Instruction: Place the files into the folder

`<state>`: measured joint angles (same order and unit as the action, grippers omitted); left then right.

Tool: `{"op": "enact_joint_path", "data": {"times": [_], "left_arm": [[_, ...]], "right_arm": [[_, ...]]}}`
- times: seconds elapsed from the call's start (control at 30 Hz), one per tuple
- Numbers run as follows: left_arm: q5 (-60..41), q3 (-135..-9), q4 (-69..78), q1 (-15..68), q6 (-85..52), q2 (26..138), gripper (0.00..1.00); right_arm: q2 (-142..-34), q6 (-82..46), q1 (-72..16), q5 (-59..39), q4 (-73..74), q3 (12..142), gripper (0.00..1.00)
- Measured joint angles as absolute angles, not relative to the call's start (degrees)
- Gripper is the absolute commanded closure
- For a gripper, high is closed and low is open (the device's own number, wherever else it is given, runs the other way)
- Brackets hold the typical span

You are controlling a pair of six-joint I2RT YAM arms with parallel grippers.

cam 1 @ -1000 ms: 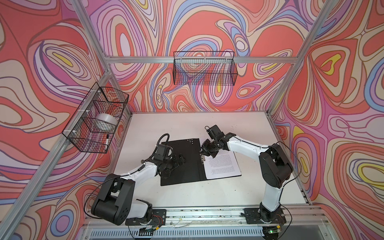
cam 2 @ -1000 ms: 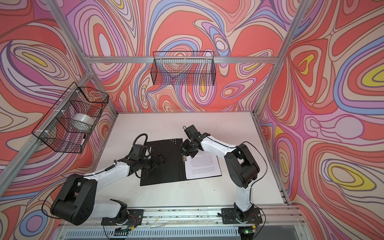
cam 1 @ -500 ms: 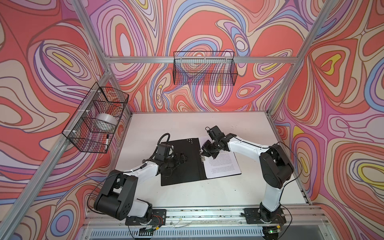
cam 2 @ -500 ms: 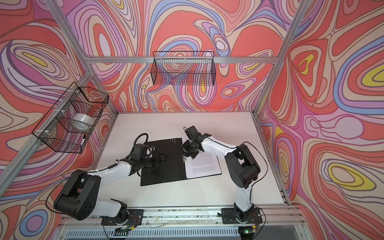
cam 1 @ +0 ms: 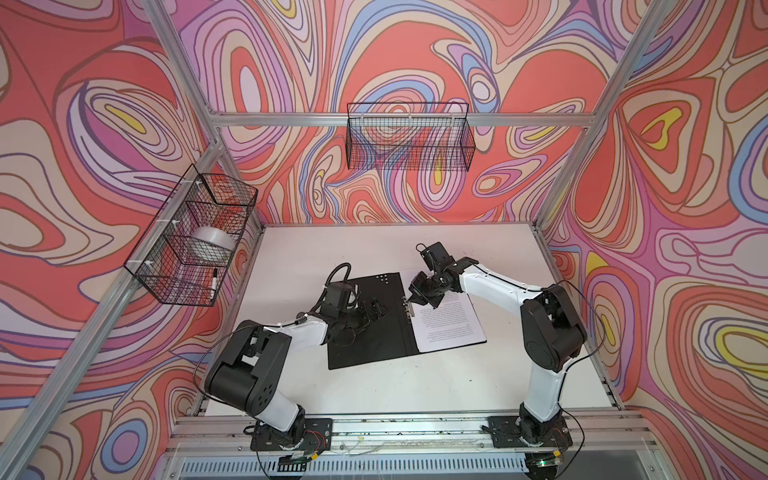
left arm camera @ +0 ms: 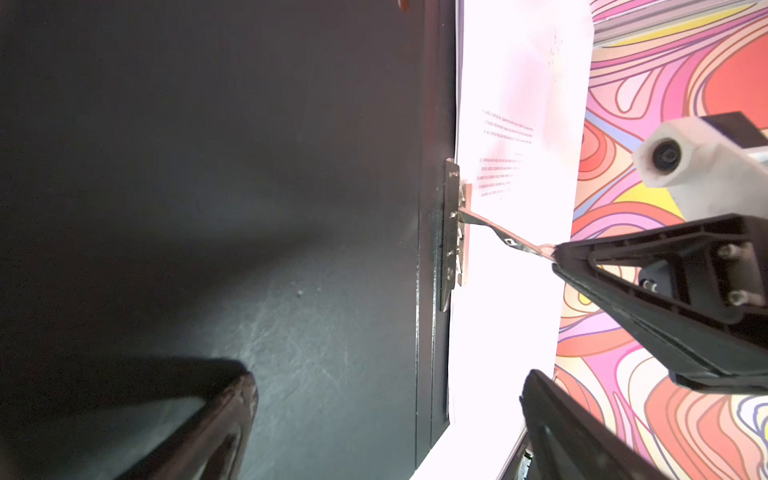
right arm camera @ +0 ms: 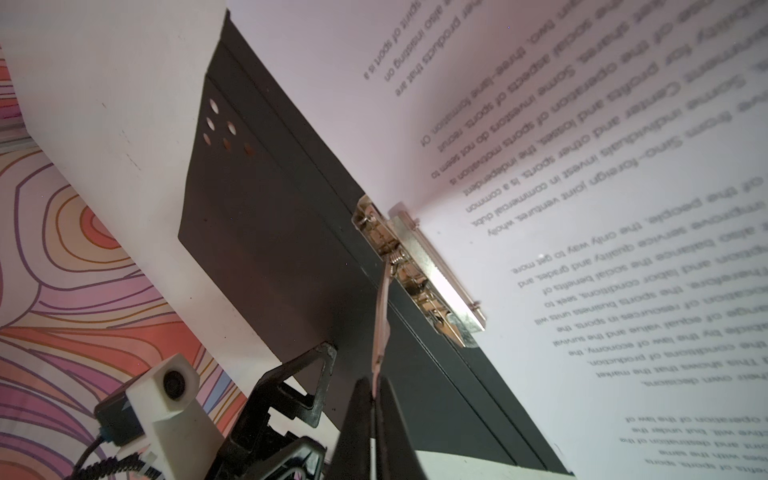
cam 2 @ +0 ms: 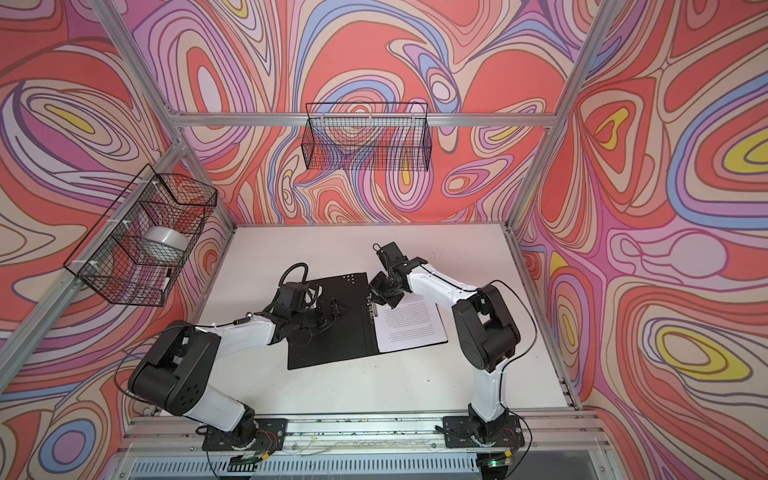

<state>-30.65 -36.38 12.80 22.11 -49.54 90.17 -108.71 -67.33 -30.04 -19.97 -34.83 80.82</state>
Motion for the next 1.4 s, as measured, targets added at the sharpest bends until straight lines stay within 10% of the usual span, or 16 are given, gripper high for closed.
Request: {"op": "enact_joint_path", "data": {"times": [1.4], "left_arm": [[-30.4,-35.5,16.0,22.5,-51.7,90.9,0.0]], "right_arm": [[-102.2,-71.2,-34.5,-15.8,-17.1,59.8,1.0]]}}
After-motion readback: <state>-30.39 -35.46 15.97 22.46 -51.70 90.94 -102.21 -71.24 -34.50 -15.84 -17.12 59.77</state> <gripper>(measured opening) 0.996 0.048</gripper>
